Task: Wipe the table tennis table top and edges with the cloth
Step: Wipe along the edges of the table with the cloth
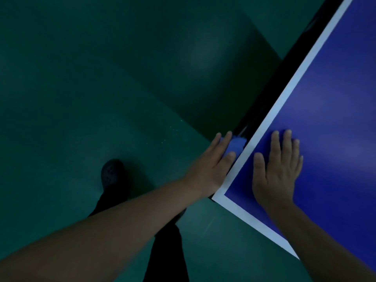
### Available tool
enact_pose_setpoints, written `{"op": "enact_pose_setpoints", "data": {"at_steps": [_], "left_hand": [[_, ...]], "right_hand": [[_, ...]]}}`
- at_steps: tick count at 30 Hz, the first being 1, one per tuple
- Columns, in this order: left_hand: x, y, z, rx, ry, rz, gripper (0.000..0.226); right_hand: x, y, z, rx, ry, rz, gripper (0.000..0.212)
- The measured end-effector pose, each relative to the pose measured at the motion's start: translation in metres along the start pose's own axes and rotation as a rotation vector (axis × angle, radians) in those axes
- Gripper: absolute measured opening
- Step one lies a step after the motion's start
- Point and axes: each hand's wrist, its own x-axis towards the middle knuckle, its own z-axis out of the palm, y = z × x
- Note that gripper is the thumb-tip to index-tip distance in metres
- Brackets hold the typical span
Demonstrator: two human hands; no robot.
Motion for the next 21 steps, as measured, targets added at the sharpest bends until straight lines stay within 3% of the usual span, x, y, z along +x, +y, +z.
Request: {"op": "enact_pose_setpoints", "data": {"at_steps": [6, 13, 21], "left_hand": [[0.06, 0.043, -0.002, -0.045, 0.068, 0.006, 0.059], [-0.043, -0.001, -0.001, -0.07, 0.034, -0.036, 0.053], [0.073, 0.04, -0.001, -0.025, 0.065, 0.054, 0.063]], "right_hand": [[0.004, 0.003, -0.003, -0.016, -0.004, -0.001, 0.07], [0.004, 0.002, 0.002, 0.008, 0.062, -0.011, 0.069], [0.003, 0.0, 0.002, 0.009, 0.064, -0.004, 0.068]]}}
